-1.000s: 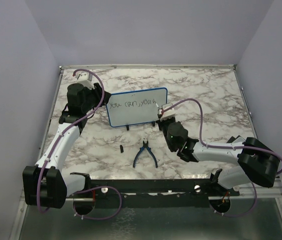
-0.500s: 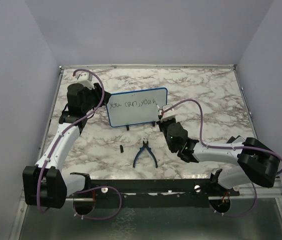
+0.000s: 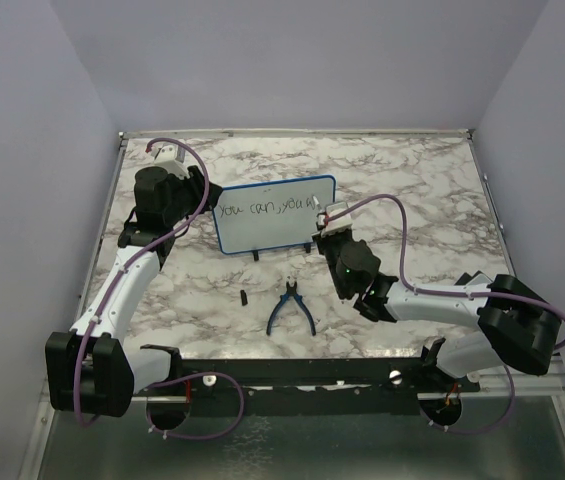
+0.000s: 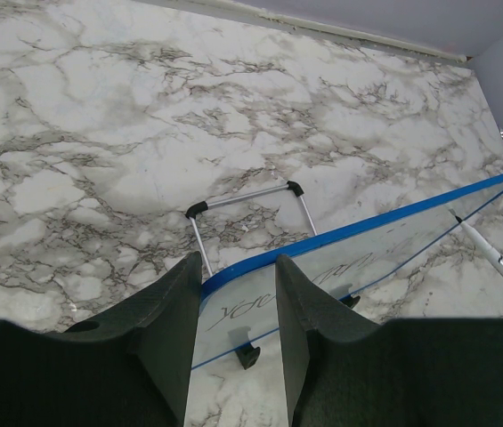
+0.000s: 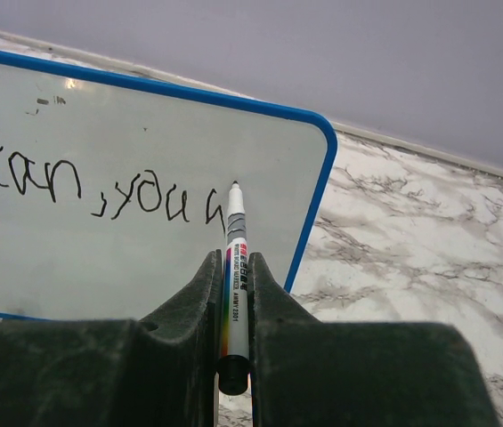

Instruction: Write a sentence on the whiteboard

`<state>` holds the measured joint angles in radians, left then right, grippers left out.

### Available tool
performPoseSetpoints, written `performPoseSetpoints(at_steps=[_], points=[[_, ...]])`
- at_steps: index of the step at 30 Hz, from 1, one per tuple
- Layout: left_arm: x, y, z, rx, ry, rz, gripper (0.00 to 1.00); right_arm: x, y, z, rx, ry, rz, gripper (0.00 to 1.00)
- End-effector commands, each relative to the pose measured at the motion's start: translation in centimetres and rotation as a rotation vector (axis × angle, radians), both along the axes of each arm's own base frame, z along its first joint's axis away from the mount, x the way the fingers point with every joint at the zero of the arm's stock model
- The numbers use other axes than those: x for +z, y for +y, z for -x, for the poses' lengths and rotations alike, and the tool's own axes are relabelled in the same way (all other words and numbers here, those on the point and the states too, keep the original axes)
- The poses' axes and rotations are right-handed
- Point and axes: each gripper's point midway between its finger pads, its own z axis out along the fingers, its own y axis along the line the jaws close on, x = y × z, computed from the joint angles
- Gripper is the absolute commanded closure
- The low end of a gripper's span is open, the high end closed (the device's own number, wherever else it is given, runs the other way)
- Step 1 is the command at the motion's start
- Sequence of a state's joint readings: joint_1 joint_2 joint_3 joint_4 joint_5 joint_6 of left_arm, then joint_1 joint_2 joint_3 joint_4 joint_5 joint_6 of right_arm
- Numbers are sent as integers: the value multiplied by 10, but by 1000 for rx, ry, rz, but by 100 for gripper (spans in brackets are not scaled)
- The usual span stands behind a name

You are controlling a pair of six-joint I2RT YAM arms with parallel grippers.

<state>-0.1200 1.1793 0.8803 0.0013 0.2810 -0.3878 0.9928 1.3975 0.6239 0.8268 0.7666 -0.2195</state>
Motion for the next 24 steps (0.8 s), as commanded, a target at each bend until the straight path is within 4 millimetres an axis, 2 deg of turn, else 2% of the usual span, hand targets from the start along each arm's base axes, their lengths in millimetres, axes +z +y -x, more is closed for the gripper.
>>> performPoseSetpoints(at_steps=[1, 14, 24], points=[[1, -6, 8, -38, -4, 5, 60, 14, -2, -4, -21, -31, -29, 99], [0, -6, 8, -38, -1, 5, 60, 13, -13, 14, 45, -14, -48, 99], [-1, -6, 8, -38, 2, 6, 60, -6, -16, 12, -3, 40, -54, 100]])
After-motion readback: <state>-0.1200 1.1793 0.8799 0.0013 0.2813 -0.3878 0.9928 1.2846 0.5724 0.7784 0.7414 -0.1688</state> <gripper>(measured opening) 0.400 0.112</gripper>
